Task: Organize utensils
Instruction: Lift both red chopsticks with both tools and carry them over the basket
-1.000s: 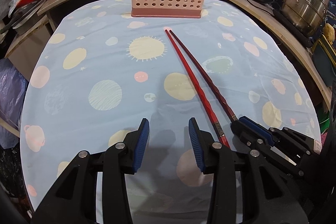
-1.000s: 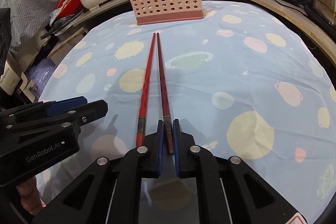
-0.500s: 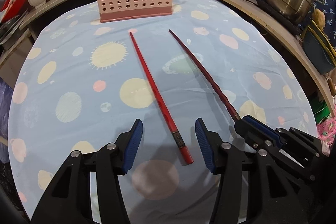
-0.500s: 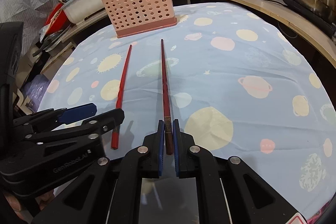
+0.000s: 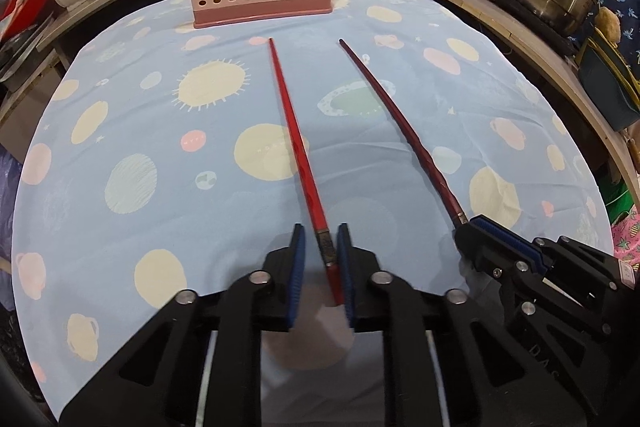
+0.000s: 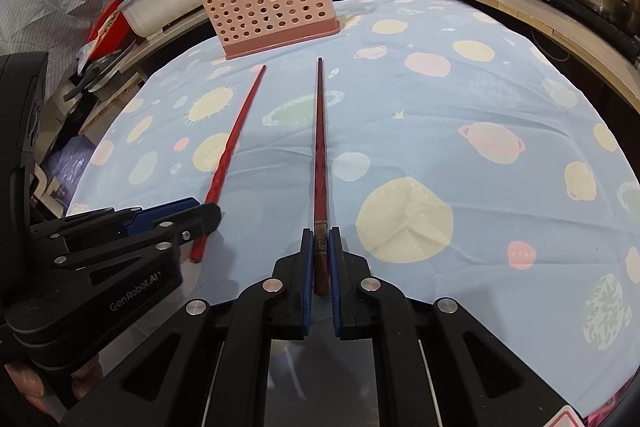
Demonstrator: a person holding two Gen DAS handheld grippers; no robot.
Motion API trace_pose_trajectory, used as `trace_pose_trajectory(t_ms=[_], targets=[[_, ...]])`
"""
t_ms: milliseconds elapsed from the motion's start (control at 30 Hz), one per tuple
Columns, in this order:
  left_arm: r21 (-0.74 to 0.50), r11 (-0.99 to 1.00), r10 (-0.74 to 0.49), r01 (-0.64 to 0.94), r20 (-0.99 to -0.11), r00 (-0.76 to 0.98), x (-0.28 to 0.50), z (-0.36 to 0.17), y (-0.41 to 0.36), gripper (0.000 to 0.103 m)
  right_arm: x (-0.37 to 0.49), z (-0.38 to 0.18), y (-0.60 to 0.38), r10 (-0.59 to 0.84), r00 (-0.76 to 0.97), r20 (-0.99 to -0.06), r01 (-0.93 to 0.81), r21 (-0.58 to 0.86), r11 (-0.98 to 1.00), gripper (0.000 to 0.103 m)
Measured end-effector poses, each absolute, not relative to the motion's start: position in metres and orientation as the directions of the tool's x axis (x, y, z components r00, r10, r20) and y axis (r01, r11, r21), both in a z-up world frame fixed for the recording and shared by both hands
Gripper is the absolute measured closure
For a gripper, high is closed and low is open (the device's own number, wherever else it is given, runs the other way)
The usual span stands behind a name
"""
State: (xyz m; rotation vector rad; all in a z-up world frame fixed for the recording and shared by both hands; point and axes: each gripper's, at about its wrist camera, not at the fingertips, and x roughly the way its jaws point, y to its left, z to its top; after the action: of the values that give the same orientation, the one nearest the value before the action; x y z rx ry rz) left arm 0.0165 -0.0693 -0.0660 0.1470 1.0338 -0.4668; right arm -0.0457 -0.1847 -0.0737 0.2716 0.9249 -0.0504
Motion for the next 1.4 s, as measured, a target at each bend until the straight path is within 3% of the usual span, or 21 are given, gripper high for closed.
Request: trace_pose_trajectory(t_ms=[567, 1400], targets=[[-0.142, 0.900, -0.336, 0.413, -0.828, 0.449, 0.002, -0.045, -0.036, 0.096, -0.061, -0.060, -0.183, 0.075, 0.632, -0.772, 0.152, 0.218, 0.964, 0.096], [-0.174, 0.919, -0.359, 0.355, -0.742, 0.566, 0.001, 0.021, 0.008, 0.096, -0.075, 0.016, -0.205, 0.061, 0.762, -0.644, 0.155, 0.274, 0.949, 0.096]])
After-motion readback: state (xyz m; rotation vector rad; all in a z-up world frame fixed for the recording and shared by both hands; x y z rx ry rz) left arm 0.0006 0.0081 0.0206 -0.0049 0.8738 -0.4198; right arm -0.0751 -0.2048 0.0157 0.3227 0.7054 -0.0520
